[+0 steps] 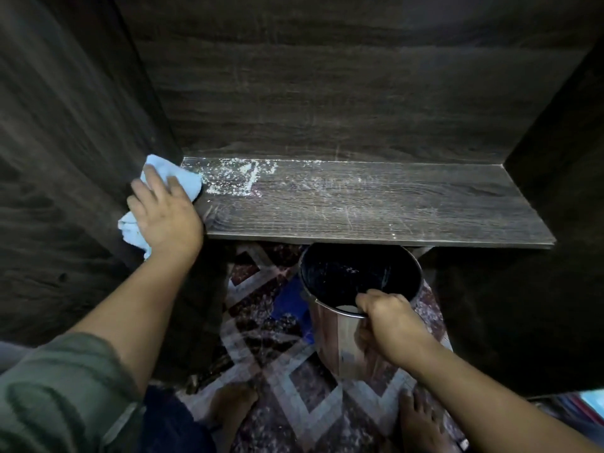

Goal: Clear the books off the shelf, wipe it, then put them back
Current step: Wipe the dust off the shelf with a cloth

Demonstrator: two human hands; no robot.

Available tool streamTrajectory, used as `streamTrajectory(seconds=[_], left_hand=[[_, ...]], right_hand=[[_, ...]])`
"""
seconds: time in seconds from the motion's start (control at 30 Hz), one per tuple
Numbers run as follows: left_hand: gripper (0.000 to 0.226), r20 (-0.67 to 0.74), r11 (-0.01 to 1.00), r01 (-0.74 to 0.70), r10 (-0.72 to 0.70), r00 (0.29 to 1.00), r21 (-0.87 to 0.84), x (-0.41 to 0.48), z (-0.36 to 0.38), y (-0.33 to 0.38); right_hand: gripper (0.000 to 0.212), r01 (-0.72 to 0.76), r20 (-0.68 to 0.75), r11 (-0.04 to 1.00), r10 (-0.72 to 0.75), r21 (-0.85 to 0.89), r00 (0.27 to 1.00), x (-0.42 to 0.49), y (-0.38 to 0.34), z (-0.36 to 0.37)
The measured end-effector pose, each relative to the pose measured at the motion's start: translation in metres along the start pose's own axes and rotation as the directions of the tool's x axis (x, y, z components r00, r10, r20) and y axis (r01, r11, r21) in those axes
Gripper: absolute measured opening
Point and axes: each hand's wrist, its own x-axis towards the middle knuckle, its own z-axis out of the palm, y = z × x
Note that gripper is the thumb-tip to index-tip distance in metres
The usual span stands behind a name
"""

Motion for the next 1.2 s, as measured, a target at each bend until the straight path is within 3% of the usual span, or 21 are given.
streamTrajectory(seconds=[0.13, 0.23, 0.33, 0.6, 0.77, 0.87, 0.97, 1.1, 1.2], left_hand=[[0.057, 0.189, 0.988, -0.03, 0.001, 0.982, 0.152, 0.005, 0.011, -0.003], [0.068, 0.306, 0.994, -0.028, -0.005, 0.952, 0.104, 0.007, 0.01, 0.001], [0.073, 0.361, 0.998, 0.063, -0.05, 0.931, -0.024, 0.009, 0.006, 0.008], [0.062, 0.267, 0.984, 0.166, -0.143, 0.953, -0.066, 0.01, 0.007, 0.016], [0.047, 0.22, 0.999, -0.004, 0.014, 0.975, -0.046, -0.01, 0.004, 0.043], [0.037, 0.159, 0.976, -0.11, 0.14, 0.977, -0.187, -0.014, -0.001, 0.06], [0.036, 0.048, 0.95, -0.047, 0.065, 0.997, -0.308, -0.004, -0.016, 0.058], [0.034, -0.12, 0.98, 0.126, -0.145, 0.982, -0.157, 0.026, -0.011, 0.021], [0.048, 0.021, 0.997, 0.001, 0.0, 1.0, -0.072, 0.024, 0.008, 0.003]], right_hand=[[0.014, 0.013, 0.02, 1.0, -0.013, 0.021, 1.0, 0.002, 0.0, 0.001], [0.021, 0.005, 0.035, 0.999, -0.007, 0.052, 0.999, 0.001, 0.002, 0.001], [0.021, 0.008, 0.039, 0.998, -0.011, 0.061, 0.999, 0.0, 0.002, 0.001], [0.02, 0.001, 0.044, 0.996, -0.005, 0.091, 0.999, -0.004, 0.009, 0.005], [0.016, -0.013, 0.065, 0.997, 0.008, 0.075, 0.998, -0.003, 0.011, 0.01], [0.024, -0.025, 0.083, 0.996, 0.017, 0.091, 0.996, -0.001, 0.01, 0.012], [0.022, -0.023, 0.081, 0.996, 0.016, 0.085, 0.997, 0.002, 0.008, 0.012], [0.021, -0.02, 0.085, 0.997, 0.013, 0.071, 0.996, -0.001, 0.01, 0.01], [0.021, -0.021, 0.092, 0.997, 0.013, 0.08, 0.996, -0.003, 0.011, 0.008]])
